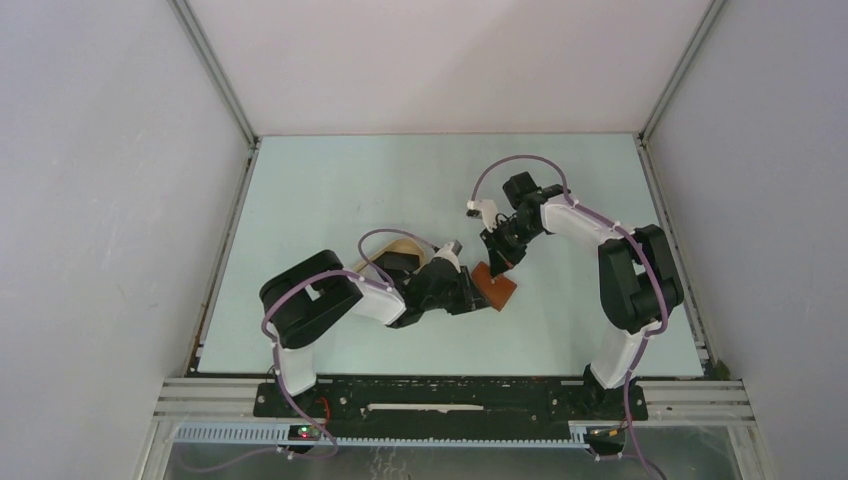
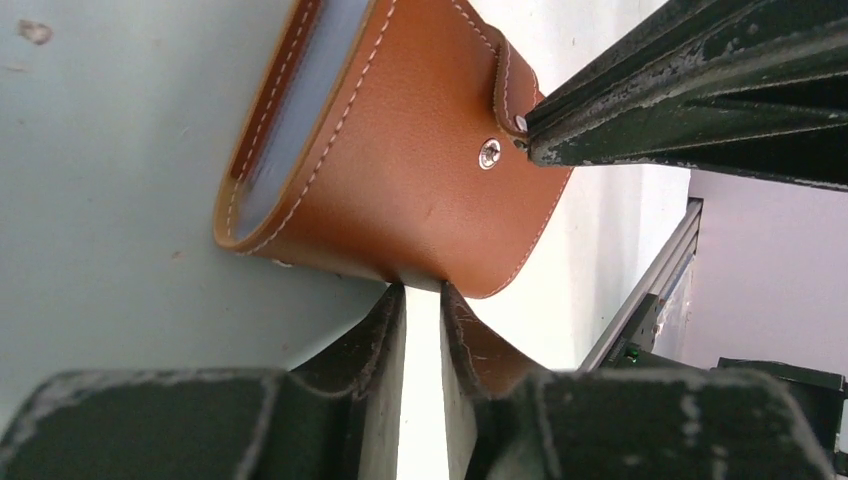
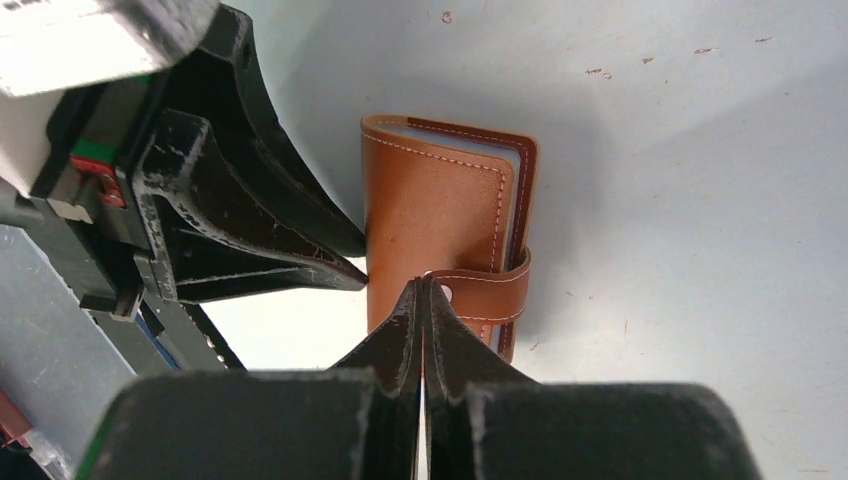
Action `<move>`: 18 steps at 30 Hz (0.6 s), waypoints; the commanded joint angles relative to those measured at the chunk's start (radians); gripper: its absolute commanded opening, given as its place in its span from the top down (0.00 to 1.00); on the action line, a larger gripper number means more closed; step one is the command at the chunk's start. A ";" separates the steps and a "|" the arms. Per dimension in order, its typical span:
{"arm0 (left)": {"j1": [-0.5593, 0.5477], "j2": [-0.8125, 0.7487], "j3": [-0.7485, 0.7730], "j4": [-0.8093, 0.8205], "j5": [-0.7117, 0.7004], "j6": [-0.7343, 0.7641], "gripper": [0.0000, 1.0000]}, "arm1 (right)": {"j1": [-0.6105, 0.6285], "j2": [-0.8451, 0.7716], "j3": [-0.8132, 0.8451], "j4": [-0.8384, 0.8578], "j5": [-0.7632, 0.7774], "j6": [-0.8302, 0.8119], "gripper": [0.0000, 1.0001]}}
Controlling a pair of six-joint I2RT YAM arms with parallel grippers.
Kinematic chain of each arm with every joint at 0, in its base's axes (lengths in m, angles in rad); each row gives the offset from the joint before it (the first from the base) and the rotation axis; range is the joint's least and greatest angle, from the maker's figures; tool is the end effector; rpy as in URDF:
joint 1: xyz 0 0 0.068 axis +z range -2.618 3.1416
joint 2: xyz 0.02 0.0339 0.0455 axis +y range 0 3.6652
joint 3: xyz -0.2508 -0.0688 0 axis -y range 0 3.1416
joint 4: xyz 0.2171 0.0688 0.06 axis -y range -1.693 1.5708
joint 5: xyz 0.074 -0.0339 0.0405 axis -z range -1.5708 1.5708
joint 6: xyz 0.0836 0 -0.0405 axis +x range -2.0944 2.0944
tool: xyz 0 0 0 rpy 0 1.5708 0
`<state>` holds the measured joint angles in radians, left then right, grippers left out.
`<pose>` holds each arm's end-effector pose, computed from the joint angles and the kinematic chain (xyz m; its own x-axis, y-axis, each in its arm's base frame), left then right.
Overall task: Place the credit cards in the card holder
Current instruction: Close the card holder at the center of the board.
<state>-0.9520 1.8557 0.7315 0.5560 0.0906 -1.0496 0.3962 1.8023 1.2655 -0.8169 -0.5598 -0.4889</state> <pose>0.2090 -0.3065 0.0997 -0.8973 -0.2288 -0.3775 0.1553 0.6368 -0.7552 0.2836 0.1668 0.1567 -0.5922 -0.6791 -0.4337 -0.8050 0.4742 0.3566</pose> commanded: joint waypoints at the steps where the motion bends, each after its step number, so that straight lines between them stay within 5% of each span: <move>1: -0.006 0.020 0.056 -0.001 -0.020 0.001 0.77 | 0.004 -0.002 0.031 -0.007 -0.022 0.021 1.00; 10: 0.006 -0.003 0.029 0.105 0.001 0.013 0.75 | -0.009 0.022 0.031 -0.008 -0.009 0.019 1.00; 18: 0.036 -0.195 -0.131 0.167 -0.007 0.121 0.64 | -0.047 0.026 0.031 -0.020 -0.025 -0.004 1.00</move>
<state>-0.9417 1.7943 0.6594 0.6350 0.1024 -1.0206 0.3641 1.8317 1.2671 -0.8135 -0.5583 -0.4885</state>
